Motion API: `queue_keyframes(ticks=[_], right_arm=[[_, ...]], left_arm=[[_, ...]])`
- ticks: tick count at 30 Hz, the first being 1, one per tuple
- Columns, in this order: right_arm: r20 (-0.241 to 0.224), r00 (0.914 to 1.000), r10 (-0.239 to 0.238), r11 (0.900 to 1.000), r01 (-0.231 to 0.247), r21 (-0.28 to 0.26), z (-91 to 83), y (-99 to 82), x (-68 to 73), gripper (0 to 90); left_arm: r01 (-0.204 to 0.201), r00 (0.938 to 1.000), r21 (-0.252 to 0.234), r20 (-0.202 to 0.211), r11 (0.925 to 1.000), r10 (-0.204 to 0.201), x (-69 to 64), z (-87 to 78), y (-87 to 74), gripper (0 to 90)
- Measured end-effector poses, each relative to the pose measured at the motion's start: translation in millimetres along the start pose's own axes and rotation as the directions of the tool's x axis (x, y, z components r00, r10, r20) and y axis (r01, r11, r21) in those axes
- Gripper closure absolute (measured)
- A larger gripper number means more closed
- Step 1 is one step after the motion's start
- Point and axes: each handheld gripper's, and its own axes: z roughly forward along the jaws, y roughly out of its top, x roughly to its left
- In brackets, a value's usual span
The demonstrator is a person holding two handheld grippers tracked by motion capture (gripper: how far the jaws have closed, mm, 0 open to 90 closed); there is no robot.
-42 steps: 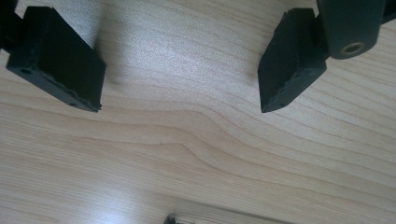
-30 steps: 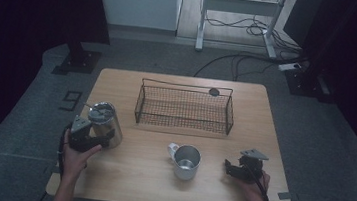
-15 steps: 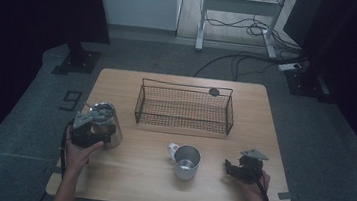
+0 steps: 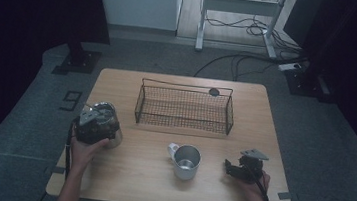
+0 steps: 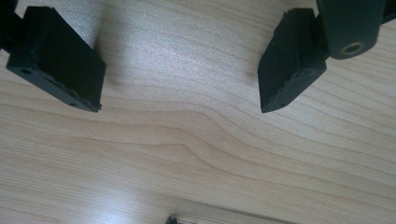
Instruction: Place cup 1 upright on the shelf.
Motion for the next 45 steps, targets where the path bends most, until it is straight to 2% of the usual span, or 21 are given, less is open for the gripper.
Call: queue_keyframes(ticks=[19,29,32,45], right_arm=[[0.003,1.0,0.003,1.0,-0.003,0.0,-0.2,-0.2,0.0,14.7],[0.005,1.0,0.006,1.0,-0.006,0.0,-0.4,-0.3,0.0,14.8],[0.006,1.0,0.007,1.0,-0.007,0.0,-0.4,-0.4,-0.1,14.8],[0.006,1.0,0.006,1.0,-0.006,-0.001,-0.4,-0.4,0.0,14.8]], left_arm=[[-0.044,0.9988,-0.019,0.02,0.9989,0.044,0.8,4.0,0.8,3.7],[-0.047,0.9986,-0.028,0.022,0.9985,0.048,1.5,2.8,0.6,3.9],[-0.046,0.9984,-0.043,0.03,0.998,0.048,1.1,-0.7,1.9,4.0],[-0.057,0.9975,-0.055,0.04,0.9969,0.059,-4.3,-9.4,5.3,4.0]])
